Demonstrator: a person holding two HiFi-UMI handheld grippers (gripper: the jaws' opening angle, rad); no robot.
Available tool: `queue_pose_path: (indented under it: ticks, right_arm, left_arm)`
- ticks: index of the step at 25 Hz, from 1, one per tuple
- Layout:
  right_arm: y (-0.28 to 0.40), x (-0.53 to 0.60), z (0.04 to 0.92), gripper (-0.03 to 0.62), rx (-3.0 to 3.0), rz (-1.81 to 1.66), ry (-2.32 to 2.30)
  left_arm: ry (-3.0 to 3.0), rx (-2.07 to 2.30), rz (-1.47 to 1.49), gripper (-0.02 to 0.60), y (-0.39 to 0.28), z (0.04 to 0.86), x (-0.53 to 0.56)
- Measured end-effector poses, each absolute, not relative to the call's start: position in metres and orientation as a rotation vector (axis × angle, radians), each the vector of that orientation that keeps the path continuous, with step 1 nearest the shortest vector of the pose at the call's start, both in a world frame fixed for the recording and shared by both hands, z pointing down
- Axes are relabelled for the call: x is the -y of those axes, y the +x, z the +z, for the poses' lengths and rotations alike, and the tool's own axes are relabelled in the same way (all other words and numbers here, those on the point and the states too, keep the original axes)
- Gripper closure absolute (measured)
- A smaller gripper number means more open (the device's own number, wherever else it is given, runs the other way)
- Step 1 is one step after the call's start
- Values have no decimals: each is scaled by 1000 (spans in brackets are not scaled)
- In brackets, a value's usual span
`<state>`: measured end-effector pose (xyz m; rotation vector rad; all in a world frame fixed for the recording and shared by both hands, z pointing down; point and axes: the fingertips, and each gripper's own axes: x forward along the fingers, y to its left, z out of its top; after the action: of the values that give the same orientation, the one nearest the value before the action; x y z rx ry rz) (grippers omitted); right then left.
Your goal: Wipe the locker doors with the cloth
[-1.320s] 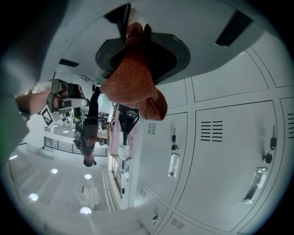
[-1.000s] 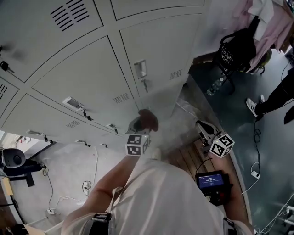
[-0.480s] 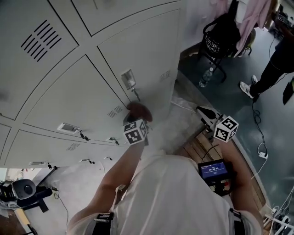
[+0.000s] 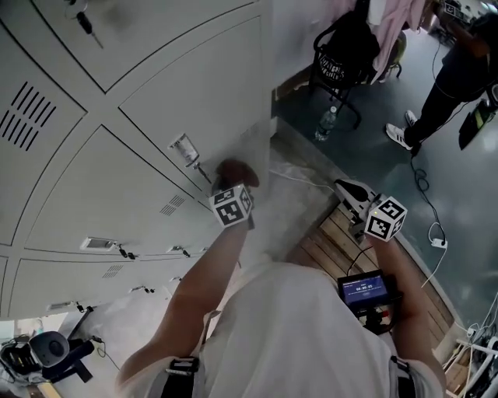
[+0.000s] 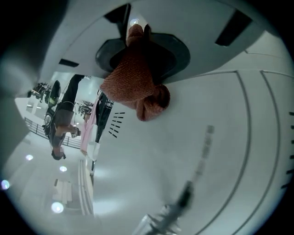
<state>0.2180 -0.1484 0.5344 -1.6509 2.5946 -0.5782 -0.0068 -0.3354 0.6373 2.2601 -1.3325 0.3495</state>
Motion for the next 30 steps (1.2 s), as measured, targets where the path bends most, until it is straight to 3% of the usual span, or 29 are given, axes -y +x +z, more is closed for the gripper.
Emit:
queue_pose_path:
  ticks: [11, 16, 22, 30]
  right_arm:
    - [266, 84, 526, 576, -2442, -567, -1872]
    - [275, 68, 522, 576, -2401, -561, -1909]
    - [255, 82, 526, 576, -2472, -573, -1812]
    - [214, 118, 534, 576, -2624, -594, -1623]
  left_arm:
    - [2255, 1151, 302, 514, 110, 638, 372]
    - [2339, 1118, 121, 514, 135, 587, 379]
    - [2283, 1154, -4, 514, 86, 575, 364]
    - [2253, 1269, 48, 514, -23, 614, 331]
